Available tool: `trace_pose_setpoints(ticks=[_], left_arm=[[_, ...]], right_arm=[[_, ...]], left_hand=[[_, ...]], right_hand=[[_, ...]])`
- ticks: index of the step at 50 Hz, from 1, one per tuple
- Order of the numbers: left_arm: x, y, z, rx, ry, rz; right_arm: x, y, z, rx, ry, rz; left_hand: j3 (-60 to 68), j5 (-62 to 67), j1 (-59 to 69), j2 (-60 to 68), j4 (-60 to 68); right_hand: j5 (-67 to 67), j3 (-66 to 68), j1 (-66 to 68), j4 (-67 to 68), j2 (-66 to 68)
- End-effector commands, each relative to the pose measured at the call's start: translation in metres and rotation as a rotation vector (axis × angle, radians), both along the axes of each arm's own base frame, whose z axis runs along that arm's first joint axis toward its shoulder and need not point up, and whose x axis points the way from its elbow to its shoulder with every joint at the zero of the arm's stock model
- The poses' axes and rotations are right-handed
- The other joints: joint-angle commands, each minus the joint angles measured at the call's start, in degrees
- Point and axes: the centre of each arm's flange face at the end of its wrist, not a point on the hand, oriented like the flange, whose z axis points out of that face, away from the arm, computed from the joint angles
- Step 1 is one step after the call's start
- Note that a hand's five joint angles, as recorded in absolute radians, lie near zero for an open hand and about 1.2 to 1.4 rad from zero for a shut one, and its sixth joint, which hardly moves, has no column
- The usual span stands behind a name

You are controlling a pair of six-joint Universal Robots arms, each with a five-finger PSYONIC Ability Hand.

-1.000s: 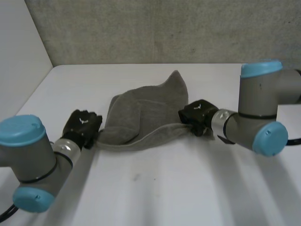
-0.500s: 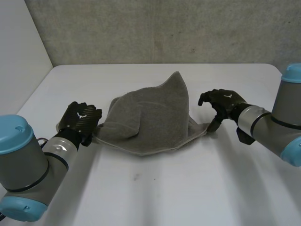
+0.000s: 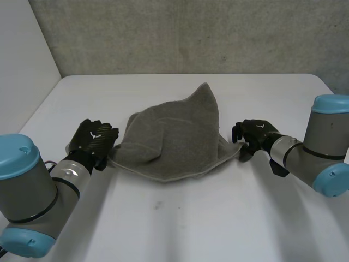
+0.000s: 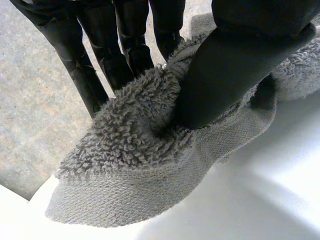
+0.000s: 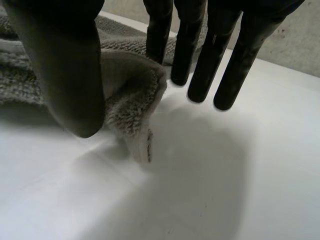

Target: Fold the towel.

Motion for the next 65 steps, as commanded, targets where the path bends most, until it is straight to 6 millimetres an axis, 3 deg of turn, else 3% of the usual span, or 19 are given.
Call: trace_pose_setpoints(ticks=[1,2,4,8,11,16,19,21,22,24,25,29,32,38,44,51,57,59,65], left_arm=[[0.0,0.0,0.0,0.001,0.0,0.0],[0.0,0.0,0.0,-0.001,0.0,-0.001],[-0.001,0.001,0.0,-0.001,0.0,-0.003],[-0.002,0.002,0.001,-0.004,0.001,-0.008],[-0.003,0.001,0.002,-0.007,0.002,-0.009],[-0.003,-0.001,0.015,-0.046,0.018,-0.004],[-0.003,-0.001,0.025,-0.076,0.03,-0.003],[-0.001,-0.001,0.052,-0.153,0.057,0.002],[-0.001,-0.001,0.052,-0.153,0.057,0.002],[0.0,0.001,0.091,-0.26,0.103,0.003],[0.0,0.001,0.091,-0.26,0.103,0.003],[0.005,0.013,0.15,-0.373,0.173,0.004],[0.008,0.021,0.175,-0.369,0.175,0.001],[0.012,0.027,0.19,-0.277,0.141,0.005],[0.006,0.005,0.154,-0.077,0.059,0.016],[0.006,-0.047,0.097,0.076,-0.005,0.069],[-0.004,-0.081,0.088,0.036,0.001,0.065],[-0.012,-0.106,0.11,-0.107,0.051,0.064],[-0.019,-0.129,0.169,-0.398,0.165,0.066]], right_arm=[[0.002,-0.006,-0.006,-0.003,-0.03,-0.011],[0.003,-0.007,-0.006,0.005,-0.044,-0.018],[0.003,-0.009,-0.005,0.008,-0.056,-0.023],[0.001,-0.014,0.005,-0.012,-0.073,-0.042],[-0.004,-0.018,0.03,-0.074,-0.082,-0.054],[-0.028,-0.021,0.106,-0.273,-0.097,-0.103],[-0.032,-0.018,0.123,-0.329,-0.085,-0.105],[-0.037,-0.005,0.165,-0.464,-0.035,-0.097],[-0.037,-0.005,0.165,-0.465,-0.034,-0.097],[-0.042,0.013,0.206,-0.606,0.045,-0.088],[-0.042,0.014,0.206,-0.607,0.045,-0.088],[-0.047,0.044,0.243,-0.673,0.182,-0.061],[-0.047,0.058,0.251,-0.637,0.26,-0.026],[-0.047,0.073,0.248,-0.542,0.349,0.03],[-0.033,0.06,0.223,-0.461,0.407,0.103],[-0.014,0.026,0.181,-0.382,0.441,0.118],[0.011,0.0,0.176,-0.459,0.411,0.114],[0.025,-0.022,0.195,-0.608,0.332,0.058],[0.032,-0.042,0.251,-0.866,0.137,-0.096]], left_hand=[[10.3,11.48,12.09,10.25,10.23],[10.3,11.48,12.09,10.25,10.23],[10.3,11.48,12.09,10.25,10.23],[10.3,11.48,12.09,10.25,10.23],[10.3,11.48,12.09,10.25,10.23],[10.3,11.48,12.09,10.25,10.23],[10.3,11.48,12.09,10.25,10.23],[10.3,11.48,12.09,10.25,10.23],[10.3,11.48,12.09,10.25,10.23],[10.3,11.48,12.09,10.25,10.23],[10.3,11.48,12.09,10.25,10.23],[10.3,11.48,12.09,10.25,10.23],[10.3,11.48,12.09,10.25,10.23],[10.3,11.48,12.09,10.25,10.23],[10.3,11.48,12.09,10.25,10.23],[10.3,11.48,12.09,10.25,10.23],[10.3,11.48,12.09,10.25,10.23],[10.3,11.48,12.09,10.25,10.23],[10.3,11.48,12.09,10.25,10.23]], right_hand=[[22.22,22.76,22.72,22.87,22.92],[36.32,36.85,36.82,36.96,37.01],[42.06,42.6,42.56,42.71,42.76],[42.12,42.65,42.62,42.76,42.81],[42.12,42.65,42.62,42.76,42.81],[42.12,42.65,42.62,42.76,42.81],[42.12,42.65,42.62,42.76,42.81],[42.12,42.65,42.62,42.76,42.81],[42.12,42.65,42.62,42.76,42.81],[42.12,42.65,42.62,42.76,42.81],[42.12,42.65,42.62,42.76,42.81],[42.12,42.65,42.62,42.76,42.81],[42.12,42.65,42.62,42.76,42.81],[42.12,42.65,42.62,42.76,42.81],[42.12,42.65,42.62,42.76,42.81],[42.12,42.65,42.62,42.76,42.81],[42.12,42.65,42.62,42.76,42.81],[42.12,42.65,42.62,42.76,42.81],[42.12,42.65,42.62,42.76,42.81]])
